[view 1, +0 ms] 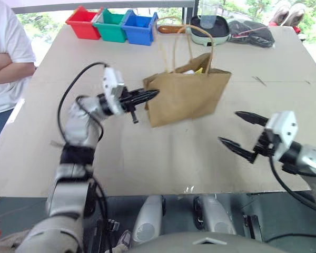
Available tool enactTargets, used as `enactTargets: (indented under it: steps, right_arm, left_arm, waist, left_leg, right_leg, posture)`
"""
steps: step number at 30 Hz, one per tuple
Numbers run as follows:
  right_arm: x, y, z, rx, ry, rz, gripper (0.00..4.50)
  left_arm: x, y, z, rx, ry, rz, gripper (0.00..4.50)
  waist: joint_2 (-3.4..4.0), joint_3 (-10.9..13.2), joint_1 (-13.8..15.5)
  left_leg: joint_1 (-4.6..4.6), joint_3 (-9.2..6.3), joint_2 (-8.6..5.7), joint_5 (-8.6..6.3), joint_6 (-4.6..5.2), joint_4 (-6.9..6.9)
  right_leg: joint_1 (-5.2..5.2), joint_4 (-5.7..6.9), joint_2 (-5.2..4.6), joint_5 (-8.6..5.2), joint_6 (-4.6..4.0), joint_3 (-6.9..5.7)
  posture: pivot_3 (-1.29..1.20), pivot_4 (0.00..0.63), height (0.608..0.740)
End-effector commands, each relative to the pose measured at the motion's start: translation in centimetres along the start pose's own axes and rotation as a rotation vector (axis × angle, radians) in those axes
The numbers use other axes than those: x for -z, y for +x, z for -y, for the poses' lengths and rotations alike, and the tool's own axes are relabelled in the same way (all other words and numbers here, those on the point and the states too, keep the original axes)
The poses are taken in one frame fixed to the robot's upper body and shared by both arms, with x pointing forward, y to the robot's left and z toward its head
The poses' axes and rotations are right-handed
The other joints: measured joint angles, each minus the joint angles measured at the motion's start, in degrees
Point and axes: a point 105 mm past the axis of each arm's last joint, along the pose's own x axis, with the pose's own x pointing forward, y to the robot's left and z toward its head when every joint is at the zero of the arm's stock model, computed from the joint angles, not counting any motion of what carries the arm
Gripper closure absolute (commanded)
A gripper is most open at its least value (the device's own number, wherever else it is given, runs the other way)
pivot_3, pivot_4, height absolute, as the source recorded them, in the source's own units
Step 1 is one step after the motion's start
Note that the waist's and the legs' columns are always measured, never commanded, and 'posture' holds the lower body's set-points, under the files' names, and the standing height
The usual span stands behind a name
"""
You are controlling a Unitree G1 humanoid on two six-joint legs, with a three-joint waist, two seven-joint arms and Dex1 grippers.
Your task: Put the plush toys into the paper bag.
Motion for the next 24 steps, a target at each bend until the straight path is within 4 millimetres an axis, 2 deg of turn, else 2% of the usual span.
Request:
enactTargets:
  steps: [1, 2, 3, 6, 7, 9, 10, 11, 13, 16, 19, 21, 24]
  right_arm:
    - [-0.9, -1.0, 0.4, 0.054, -0.053, 0.005, 0.03]
    - [-0.9, -1.2, 0.5, 0.065, -0.052, 0.003, 0.0]
    - [-0.9, -1.4, 0.6, 0.074, -0.05, 0.004, 0.0]
    - [-0.7, -1.9, 0.8, 0.083, -0.051, -0.013, 0.0]
    - [-0.6, -2.0, 0.8, 0.081, -0.047, -0.016, 0.0]
    - [-0.4, -2.3, 0.9, 0.08, -0.045, -0.025, 0.0]
    - [-0.4, -2.4, 1.0, 0.078, -0.044, -0.031, 0.0]
    - [-0.3, -2.6, 1.1, 0.074, -0.042, -0.036, 0.0]
    - [-0.4, -2.9, 1.5, 0.074, -0.041, -0.042, 0.0]
    - [-0.3, -3.7, 2.0, 0.064, -0.039, -0.068, 0.0]
    - [-0.1, -4.9, 2.8, 0.061, -0.035, -0.104, 0.0]
    - [0.0, -5.7, 3.2, 0.052, -0.024, -0.13, 0.0]
    - [0.4, -6.1, 3.4, 0.036, -0.009, -0.158, 0.0]
  left_arm:
    - [0.9, 0.6, -0.1, 0.086, 0.016, -0.034, 4.5]
    - [1.1, 0.7, -0.1, 0.105, 0.018, -0.04, 3.78]
    - [1.1, 0.8, -0.3, 0.101, 0.025, -0.039, 3.59]
    - [0.6, 1.0, -1.0, 0.067, 0.007, -0.025, 2.21]
    - [0.6, 0.7, -1.1, 0.056, -0.005, -0.025, 2.0]
    - [0.5, -0.1, -1.3, 0.032, -0.03, -0.033, 1.04]
    - [0.4, -0.8, -1.3, 0.006, -0.044, -0.034, 0.74]
    - [0.3, -1.6, -1.4, -0.025, -0.062, -0.039, 0.18]
    - [0.2, -3.3, -1.0, -0.092, -0.111, -0.06, 0.18]
    - [-0.1, -5.8, 0.9, -0.172, -0.169, -0.092, 0.18]
    - [0.0, -7.4, 4.3, -0.197, -0.274, -0.109, 0.18]
    - [0.4, -8.0, 6.9, -0.237, -0.322, -0.138, 0.18]
    - [0.3, -8.0, 8.3, -0.306, -0.355, -0.131, 0.18]
  waist:
    - [0.0, 0.0, -0.5]
    - [0.0, 0.0, -0.8]
    - [0.0, 0.0, -1.0]
    - [-0.02, 0.0, -1.2]
    - [-0.02, 0.0, -1.2]
    - [-0.02, 0.0, -1.2]
    - [-0.02, 0.0, -1.3]
    - [-0.01, 0.0, -1.4]
    - [0.0, 0.0, -1.7]
    - [0.04, 0.0, -1.8]
    - [0.02, 0.0, -1.1]
    - [0.03, 0.0, -0.5]
    - [0.02, 0.0, 0.5]
  left_leg:
    - [0.01, 0.01, 0.0, 0.0, 0.01, 0.0]
    - [0.02, 0.04, 0.0, -0.01, 0.02, -0.01]
    - [0.03, 0.03, 0.01, -0.01, 0.02, -0.02]
    - [0.0, -0.04, 0.04, -0.02, 0.03, -0.03]
    - [0.0, -0.03, 0.04, -0.02, 0.03, -0.02]
    - [0.0, -0.04, 0.04, -0.02, 0.03, -0.02]
    - [-0.01, -0.04, 0.04, -0.02, 0.03, -0.02]
    - [0.0, -0.04, 0.04, -0.02, 0.03, -0.02]
    - [0.06, 0.0, 0.08, -0.02, 0.03, -0.03]
    - [0.12, -0.04, 0.18, -0.02, 0.03, -0.06]
    - [0.07, -0.06, 0.31, -0.03, 0.04, -0.04]
    - [0.06, -0.04, 0.29, -0.03, 0.05, -0.02]
    - [0.07, 0.01, 0.23, -0.06, 0.1, 0.12]
  right_leg:
    - [0.0, -0.01, 0.0, 0.0, 0.01, 0.02]
    - [-0.01, 0.0, 0.0, 0.0, 0.01, 0.06]
    - [-0.01, 0.0, 0.0, 0.0, 0.01, 0.06]
    - [-0.02, 0.02, 0.04, 0.0, 0.01, 0.02]
    - [-0.02, 0.03, 0.03, 0.0, 0.01, 0.02]
    - [-0.02, 0.04, 0.03, 0.0, 0.01, 0.02]
    - [-0.02, 0.05, 0.03, 0.0, 0.01, 0.02]
    - [-0.02, 0.07, 0.03, 0.0, 0.01, 0.03]
    - [-0.02, 0.09, 0.02, 0.0, 0.01, 0.08]
    - [-0.05, 0.15, 0.0, -0.01, 0.0, 0.2]
    - [-0.06, 0.18, -0.09, -0.01, 0.0, 0.1]
    - [-0.03, 0.17, -0.21, -0.01, 0.0, 0.08]
    - [0.02, 0.16, -0.25, -0.01, 0.01, 0.04]
  posture:
    - [0.0, 0.15, 0.74]
    - [0.0, 0.15, 0.74]
    - [0.0, 0.15, 0.74]
    - [0.0, 0.15, 0.74]
    - [0.0, 0.15, 0.74]
    - [0.0, 0.15, 0.74]
    - [0.0, 0.15, 0.74]
    - [0.0, 0.15, 0.74]
    - [0.0, 0.15, 0.74]
    - [0.0, 0.15, 0.74]
    - [0.0, 0.15, 0.74]
    - [0.0, 0.15, 0.74]
    - [0.0, 0.15, 0.74]
